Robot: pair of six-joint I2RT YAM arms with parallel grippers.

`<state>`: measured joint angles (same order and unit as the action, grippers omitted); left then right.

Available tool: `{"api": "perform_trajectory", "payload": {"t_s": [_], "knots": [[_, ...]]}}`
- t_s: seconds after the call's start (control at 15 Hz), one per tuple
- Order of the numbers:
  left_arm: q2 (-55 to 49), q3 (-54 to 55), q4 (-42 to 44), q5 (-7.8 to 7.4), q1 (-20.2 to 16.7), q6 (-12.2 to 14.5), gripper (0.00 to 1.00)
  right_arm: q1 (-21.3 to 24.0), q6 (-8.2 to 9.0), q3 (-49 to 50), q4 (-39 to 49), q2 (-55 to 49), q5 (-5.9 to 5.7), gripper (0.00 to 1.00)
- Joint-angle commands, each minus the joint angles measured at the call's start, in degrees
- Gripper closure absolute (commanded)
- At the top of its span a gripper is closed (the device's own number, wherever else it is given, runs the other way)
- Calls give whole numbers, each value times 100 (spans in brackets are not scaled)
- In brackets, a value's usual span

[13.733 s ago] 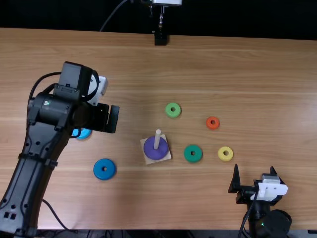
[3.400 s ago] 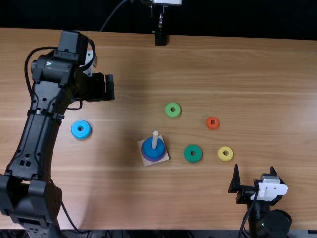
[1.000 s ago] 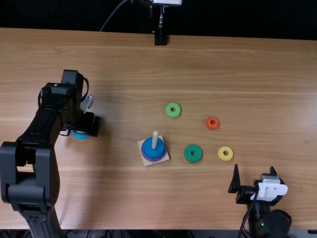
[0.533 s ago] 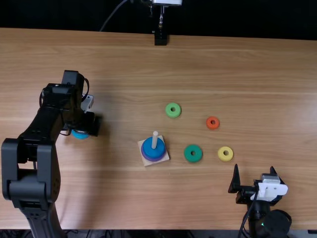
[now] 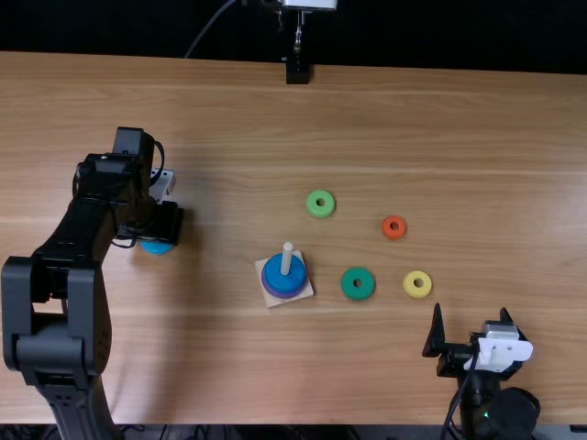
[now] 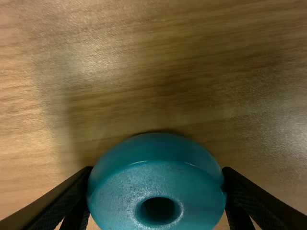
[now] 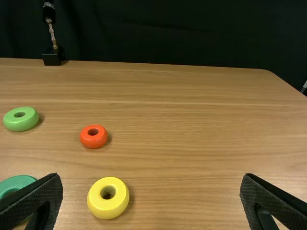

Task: Build the Hanoi tower: stack the rings onto the peg from bottom to top in this color order: purple, dark blue, light blue, dark green, light green, yellow, orange.

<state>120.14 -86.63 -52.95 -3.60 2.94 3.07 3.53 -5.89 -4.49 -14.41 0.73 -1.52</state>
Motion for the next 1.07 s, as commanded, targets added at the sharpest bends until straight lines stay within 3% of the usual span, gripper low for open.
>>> {"api": "perform_trajectory", "payload": {"t_s": [0.0, 0.13, 0.33, 0.4, 0.67, 1.0], "knots": [[-34, -73, -63, -326, 14, -65, 100, 34, 9, 361, -379, -73, -80, 0], [-245, -319, -516, -326, 58, -96, 100, 43, 9, 361, -379, -73, -80, 0], [-438, -917, -1772, -326, 110, -676, 100, 43, 9, 361, -379, -73, -80, 0], [-535, -1093, -2035, -326, 128, -761, 100, 43, 9, 361, -379, -73, -80, 0], [-992, -1664, -2700, -263, 523, -845, 100, 43, 9, 361, -379, -73, -80, 0], [-1449, -2235, -3006, -221, 1068, -1625, 100, 43, 9, 361, -379, -73, -80, 0]]}}
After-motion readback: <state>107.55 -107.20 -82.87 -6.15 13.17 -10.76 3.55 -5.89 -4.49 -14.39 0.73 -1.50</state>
